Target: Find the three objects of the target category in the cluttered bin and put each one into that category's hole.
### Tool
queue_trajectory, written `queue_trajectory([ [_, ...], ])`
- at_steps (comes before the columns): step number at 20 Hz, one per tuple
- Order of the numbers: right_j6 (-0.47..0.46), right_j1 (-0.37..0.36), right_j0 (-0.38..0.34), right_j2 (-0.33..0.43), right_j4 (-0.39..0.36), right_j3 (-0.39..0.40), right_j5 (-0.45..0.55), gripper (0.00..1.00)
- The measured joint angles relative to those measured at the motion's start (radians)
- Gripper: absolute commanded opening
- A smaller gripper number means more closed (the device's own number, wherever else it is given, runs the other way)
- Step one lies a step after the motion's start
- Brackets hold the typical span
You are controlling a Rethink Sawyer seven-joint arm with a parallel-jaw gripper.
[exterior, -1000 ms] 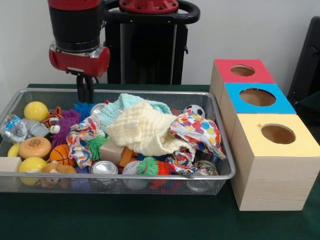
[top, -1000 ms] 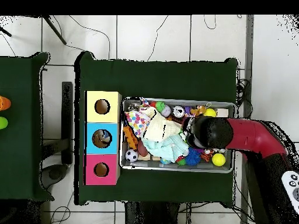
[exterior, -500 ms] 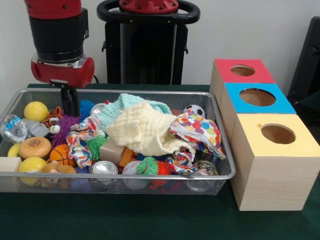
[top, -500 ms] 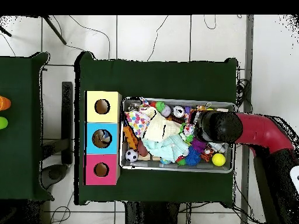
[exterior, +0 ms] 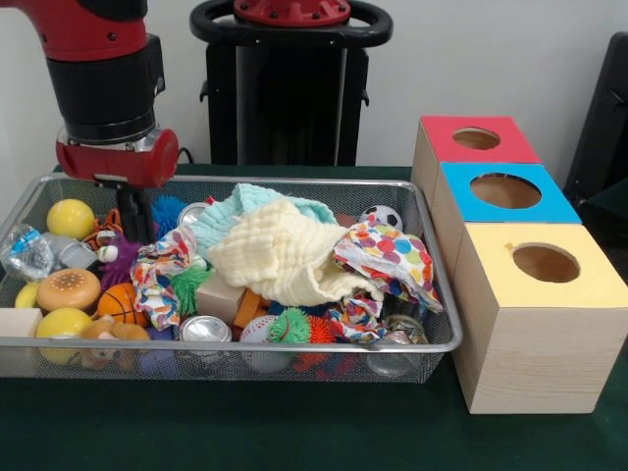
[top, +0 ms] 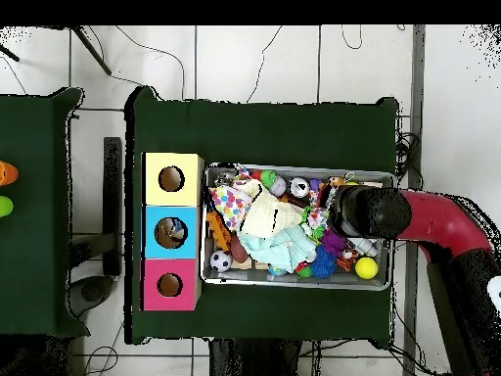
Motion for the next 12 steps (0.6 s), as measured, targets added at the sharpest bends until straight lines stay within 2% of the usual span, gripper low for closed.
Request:
queue_trajectory([
  [12,-0.017,0.004,-0.056,0.063,-0.01,0.0,0.0,0.0],
])
